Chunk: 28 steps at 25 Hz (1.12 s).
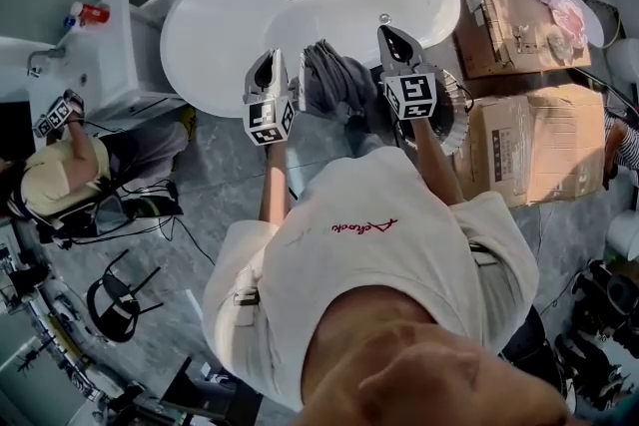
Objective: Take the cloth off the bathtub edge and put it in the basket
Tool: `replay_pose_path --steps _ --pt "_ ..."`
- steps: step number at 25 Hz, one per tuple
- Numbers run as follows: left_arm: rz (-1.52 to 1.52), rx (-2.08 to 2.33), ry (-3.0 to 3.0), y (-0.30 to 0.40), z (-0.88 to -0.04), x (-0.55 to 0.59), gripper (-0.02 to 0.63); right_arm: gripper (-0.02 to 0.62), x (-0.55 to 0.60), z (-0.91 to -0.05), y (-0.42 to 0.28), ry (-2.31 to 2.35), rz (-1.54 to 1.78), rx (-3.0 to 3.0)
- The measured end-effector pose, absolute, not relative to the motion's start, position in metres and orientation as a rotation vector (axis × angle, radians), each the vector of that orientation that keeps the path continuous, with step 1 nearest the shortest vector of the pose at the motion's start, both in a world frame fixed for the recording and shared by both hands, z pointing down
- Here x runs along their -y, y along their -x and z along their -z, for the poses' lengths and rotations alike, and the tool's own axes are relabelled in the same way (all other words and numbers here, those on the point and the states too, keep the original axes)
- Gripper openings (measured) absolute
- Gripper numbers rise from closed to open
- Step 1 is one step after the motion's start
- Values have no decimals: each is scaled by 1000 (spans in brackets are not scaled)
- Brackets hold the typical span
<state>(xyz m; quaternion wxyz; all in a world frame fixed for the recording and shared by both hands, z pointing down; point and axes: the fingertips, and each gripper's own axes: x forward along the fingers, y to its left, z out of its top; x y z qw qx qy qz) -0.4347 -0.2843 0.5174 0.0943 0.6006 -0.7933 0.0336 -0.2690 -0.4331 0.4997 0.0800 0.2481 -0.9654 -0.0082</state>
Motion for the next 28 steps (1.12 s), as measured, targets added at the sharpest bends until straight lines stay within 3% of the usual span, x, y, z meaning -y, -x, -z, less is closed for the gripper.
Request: replay_pose_path --steps 28 --pt "-127 2535 -1677 502 -473 398 0 6 584 -474 339 -601 13 2988"
